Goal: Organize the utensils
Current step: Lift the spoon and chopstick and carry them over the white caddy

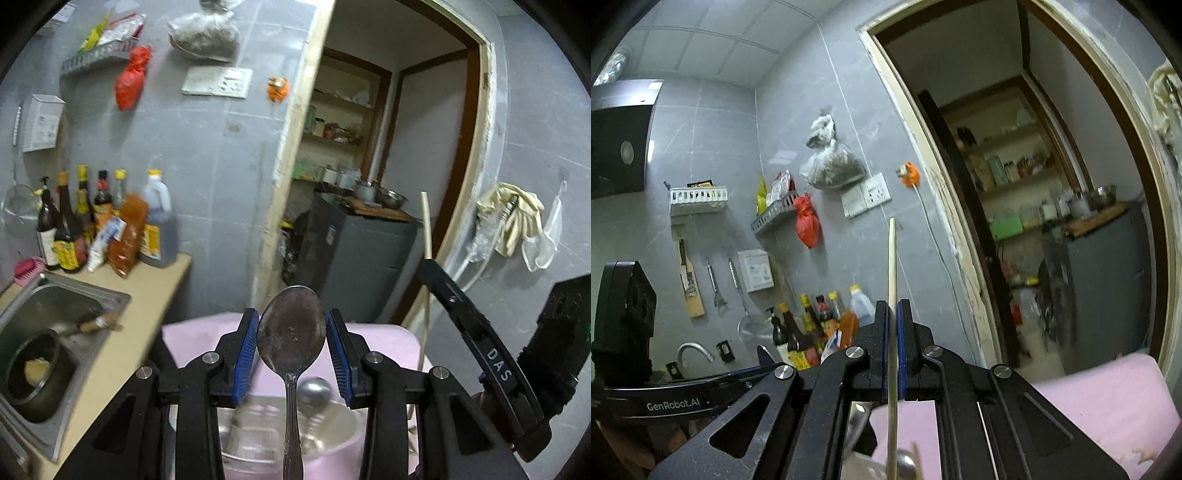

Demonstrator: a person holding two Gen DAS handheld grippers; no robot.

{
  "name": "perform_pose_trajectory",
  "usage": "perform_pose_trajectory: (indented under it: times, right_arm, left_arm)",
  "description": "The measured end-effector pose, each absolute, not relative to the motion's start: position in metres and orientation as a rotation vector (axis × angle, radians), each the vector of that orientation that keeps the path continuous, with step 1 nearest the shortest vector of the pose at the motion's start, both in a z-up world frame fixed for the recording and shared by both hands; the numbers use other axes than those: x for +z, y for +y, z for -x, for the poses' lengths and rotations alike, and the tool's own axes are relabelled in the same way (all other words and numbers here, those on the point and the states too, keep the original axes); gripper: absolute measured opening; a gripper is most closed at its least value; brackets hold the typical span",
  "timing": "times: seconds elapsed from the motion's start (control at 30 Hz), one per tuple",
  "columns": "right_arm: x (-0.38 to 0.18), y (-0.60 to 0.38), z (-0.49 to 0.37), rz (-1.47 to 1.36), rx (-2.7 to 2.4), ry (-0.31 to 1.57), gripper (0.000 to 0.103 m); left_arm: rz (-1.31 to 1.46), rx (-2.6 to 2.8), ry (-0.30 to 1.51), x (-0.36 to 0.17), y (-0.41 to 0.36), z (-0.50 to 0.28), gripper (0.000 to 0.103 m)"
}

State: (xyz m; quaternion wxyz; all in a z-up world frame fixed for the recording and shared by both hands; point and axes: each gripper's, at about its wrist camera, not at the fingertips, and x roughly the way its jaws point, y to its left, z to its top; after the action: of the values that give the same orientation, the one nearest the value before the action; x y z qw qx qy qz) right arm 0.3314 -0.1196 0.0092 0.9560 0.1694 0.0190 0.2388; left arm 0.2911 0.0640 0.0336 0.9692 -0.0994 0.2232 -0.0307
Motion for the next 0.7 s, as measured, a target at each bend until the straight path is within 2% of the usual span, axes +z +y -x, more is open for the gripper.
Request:
perform_pose_trajectory:
  times: [0.23,0.7]
  right_arm:
    - [0.004,-0.095,-0.33,-0.369,0.438,-0.026,0.004]
    - [-0.049,-0.094,-0.339,-0.382,0.405,0.021,0.004]
  left_arm:
    - [0.242,-0.022,0.367,0.036,0.104,-0.301,0.035]
    - [0.274,-0.009,0.284,-0.023,0.133,-0.314,0.035]
